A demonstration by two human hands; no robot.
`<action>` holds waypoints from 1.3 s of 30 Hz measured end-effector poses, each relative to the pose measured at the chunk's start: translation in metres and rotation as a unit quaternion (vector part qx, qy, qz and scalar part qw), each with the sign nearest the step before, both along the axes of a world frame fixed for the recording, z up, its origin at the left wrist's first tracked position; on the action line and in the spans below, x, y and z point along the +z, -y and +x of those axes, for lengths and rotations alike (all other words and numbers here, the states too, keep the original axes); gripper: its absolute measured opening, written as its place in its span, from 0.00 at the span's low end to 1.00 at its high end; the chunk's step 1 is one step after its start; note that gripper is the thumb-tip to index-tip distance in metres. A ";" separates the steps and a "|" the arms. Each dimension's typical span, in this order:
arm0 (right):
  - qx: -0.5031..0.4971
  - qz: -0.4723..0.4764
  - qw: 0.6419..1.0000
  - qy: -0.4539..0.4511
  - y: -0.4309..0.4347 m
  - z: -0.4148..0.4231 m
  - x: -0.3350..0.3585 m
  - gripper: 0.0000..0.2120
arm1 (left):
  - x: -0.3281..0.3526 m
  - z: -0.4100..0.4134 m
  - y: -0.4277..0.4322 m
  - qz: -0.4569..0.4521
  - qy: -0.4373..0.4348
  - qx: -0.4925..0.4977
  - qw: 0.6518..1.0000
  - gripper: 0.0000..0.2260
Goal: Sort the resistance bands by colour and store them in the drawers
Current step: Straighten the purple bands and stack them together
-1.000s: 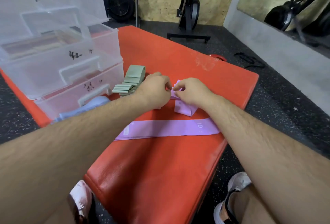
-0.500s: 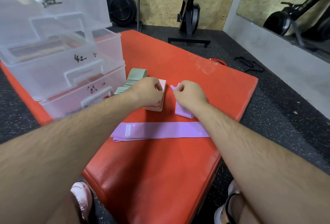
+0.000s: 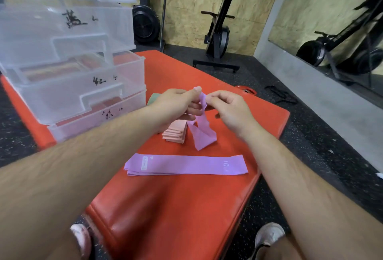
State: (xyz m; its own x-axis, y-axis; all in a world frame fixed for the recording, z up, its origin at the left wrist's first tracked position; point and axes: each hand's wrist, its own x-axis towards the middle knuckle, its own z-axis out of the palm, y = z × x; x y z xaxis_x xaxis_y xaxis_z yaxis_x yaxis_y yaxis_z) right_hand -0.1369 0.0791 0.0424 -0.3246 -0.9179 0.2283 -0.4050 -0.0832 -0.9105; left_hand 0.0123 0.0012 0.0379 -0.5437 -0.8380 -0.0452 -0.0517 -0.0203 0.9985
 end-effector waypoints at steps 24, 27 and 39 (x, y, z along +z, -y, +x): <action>0.205 0.134 0.964 -0.102 0.006 0.013 -0.012 0.11 | 0.016 0.074 -0.002 -0.251 0.146 0.145 0.946 0.14; 0.202 0.174 0.955 -0.130 -0.002 0.003 -0.012 0.12 | 0.019 0.087 0.004 -0.229 0.114 0.175 0.951 0.16; 0.111 0.153 0.979 -0.078 -0.040 -0.050 0.000 0.12 | 0.016 0.098 0.003 -0.194 0.074 0.175 0.962 0.15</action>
